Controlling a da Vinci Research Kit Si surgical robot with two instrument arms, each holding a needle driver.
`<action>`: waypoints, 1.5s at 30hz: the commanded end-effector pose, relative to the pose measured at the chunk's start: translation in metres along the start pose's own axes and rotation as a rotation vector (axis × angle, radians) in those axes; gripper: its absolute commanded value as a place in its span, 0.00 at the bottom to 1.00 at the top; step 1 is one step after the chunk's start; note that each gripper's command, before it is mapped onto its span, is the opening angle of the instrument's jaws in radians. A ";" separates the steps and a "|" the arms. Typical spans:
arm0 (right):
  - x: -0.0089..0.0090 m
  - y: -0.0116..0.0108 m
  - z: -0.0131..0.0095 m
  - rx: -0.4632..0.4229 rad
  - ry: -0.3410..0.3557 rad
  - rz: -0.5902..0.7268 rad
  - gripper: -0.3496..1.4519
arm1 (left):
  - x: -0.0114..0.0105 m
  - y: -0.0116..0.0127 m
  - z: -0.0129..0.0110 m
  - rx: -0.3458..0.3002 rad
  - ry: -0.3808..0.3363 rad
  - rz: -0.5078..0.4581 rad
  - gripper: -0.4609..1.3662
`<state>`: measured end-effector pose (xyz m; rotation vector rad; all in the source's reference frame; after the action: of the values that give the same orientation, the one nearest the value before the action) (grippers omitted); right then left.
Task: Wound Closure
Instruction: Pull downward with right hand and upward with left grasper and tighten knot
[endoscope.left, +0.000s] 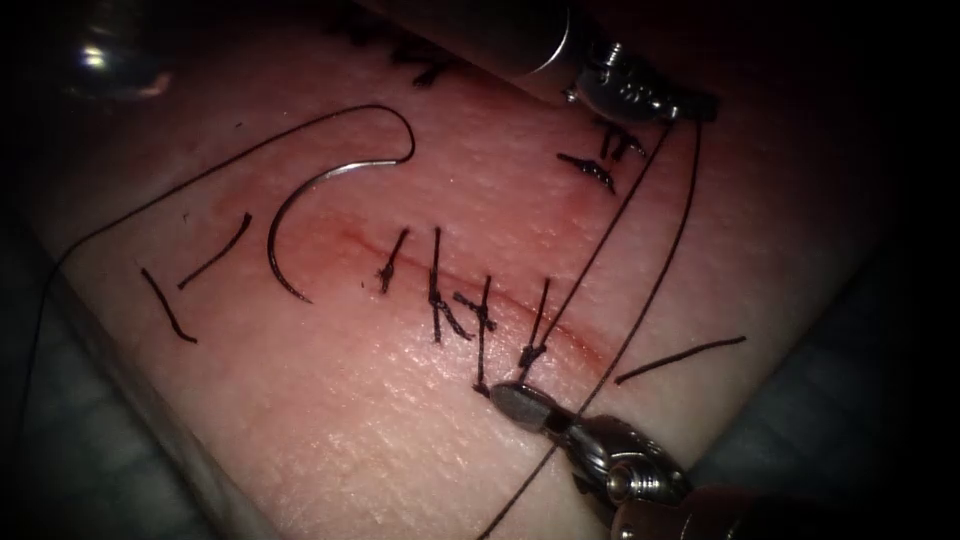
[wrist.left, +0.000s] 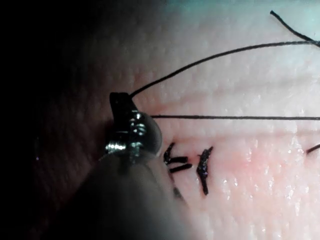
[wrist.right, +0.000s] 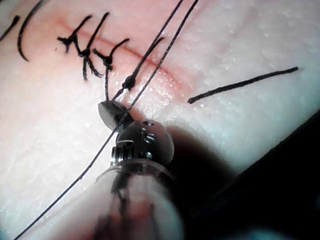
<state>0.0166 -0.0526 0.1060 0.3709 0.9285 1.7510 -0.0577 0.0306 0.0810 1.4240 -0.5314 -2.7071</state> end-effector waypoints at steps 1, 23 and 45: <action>-0.0001 0.0000 0.0001 -0.009 -0.004 -0.001 0.00 | 0.0001 -0.0002 0.0004 -0.001 -0.010 0.011 0.06; -0.0026 -0.0007 0.0004 -0.050 -0.088 -0.002 0.00 | -0.0005 -0.0002 0.0049 -0.074 -0.099 0.113 0.06; -0.0022 -0.0012 0.0008 -0.046 -0.100 -0.003 0.00 | -0.0005 -0.0003 0.0044 -0.092 -0.108 0.143 0.06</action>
<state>0.0188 -0.0541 0.1061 0.4278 0.8217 1.7285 -0.0609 0.0323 0.0836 1.1779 -0.4986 -2.6681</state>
